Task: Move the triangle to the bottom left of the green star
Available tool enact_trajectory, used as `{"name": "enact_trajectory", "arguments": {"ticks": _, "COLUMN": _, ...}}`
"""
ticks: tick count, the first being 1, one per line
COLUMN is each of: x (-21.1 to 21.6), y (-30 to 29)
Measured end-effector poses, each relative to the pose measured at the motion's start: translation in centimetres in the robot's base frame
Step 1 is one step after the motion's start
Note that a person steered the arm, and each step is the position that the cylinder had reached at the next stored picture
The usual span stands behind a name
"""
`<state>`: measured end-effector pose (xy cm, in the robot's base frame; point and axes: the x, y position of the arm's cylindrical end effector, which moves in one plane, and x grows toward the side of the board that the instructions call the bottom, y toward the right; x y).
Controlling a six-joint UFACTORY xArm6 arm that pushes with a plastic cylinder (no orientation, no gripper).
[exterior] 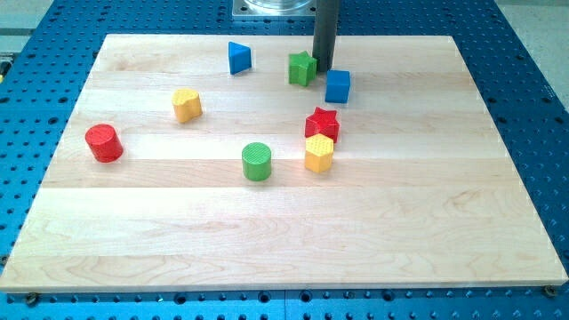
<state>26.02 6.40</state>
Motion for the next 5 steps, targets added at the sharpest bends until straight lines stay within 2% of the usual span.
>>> {"name": "enact_trajectory", "arguments": {"ticks": 1, "x": 0.0, "y": -3.5}}
{"name": "enact_trajectory", "arguments": {"ticks": 3, "x": 2.2, "y": -4.6}}
{"name": "enact_trajectory", "arguments": {"ticks": 4, "x": -2.2, "y": -6.3}}
{"name": "enact_trajectory", "arguments": {"ticks": 5, "x": -5.7, "y": -10.4}}
